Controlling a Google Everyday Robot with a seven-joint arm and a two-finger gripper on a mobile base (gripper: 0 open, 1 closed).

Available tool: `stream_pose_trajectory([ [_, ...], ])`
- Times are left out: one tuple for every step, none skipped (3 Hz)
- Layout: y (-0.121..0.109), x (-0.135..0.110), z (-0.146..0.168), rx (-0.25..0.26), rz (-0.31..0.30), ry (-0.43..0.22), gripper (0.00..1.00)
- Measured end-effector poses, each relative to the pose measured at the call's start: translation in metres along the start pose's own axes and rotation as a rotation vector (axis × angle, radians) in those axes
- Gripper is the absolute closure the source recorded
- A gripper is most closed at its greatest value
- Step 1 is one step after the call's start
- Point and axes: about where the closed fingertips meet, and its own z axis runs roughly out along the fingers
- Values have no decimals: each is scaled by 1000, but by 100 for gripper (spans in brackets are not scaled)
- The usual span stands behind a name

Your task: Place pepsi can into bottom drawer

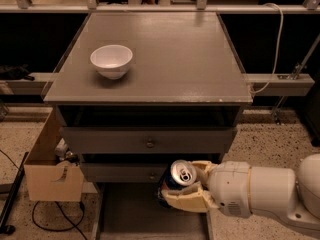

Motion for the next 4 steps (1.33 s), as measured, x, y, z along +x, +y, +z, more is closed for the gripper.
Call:
stream_pose_trajectory([
  [-32,57,11,13,-54,90,100],
  [-32,57,11,13,-54,90,100],
  [-34,55,17,31,-67,103,100],
  [-51,57,34,44,-86,138,100],
])
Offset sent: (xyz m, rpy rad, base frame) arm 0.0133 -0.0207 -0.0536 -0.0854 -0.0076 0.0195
